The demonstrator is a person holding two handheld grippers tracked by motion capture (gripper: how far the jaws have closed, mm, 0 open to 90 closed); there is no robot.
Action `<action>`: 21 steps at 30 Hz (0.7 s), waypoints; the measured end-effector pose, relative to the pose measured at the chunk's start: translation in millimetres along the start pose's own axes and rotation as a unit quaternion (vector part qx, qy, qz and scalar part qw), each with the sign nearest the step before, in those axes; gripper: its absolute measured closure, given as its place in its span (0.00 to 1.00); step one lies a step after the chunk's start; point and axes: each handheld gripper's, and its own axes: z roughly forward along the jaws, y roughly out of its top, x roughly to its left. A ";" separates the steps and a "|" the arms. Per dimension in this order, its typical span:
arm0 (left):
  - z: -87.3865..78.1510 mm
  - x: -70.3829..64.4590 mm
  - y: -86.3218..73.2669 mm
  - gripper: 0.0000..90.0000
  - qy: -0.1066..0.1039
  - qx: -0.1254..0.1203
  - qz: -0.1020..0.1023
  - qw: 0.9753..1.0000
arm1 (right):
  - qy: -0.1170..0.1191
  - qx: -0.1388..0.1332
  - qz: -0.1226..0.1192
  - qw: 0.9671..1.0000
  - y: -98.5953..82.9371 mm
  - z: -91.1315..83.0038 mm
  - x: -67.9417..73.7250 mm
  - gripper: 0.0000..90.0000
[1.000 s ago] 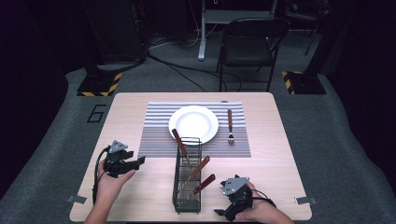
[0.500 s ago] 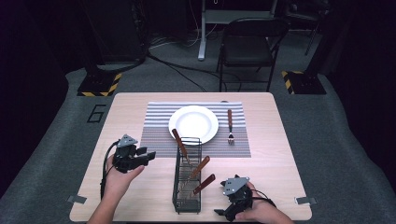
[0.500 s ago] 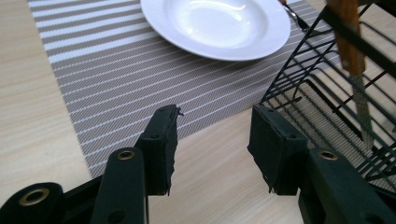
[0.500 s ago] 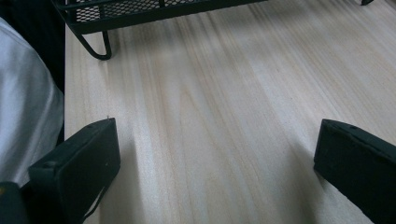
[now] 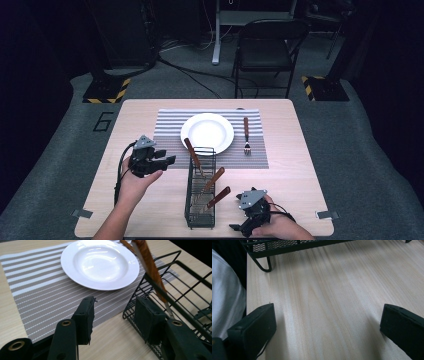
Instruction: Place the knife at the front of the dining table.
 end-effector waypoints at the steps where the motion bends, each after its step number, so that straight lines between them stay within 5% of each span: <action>1: 0.3 -2.2 4.0 0.56 -0.003 -0.005 -0.001 1.000 | 0.000 0.000 0.000 1.000 0.0 0.0 0.0 0.00; 21: 29.3 -21.8 28.9 0.52 -0.040 -0.011 0.008 0.999 | 0.000 0.000 0.000 1.000 0.0 0.0 -0.1 0.00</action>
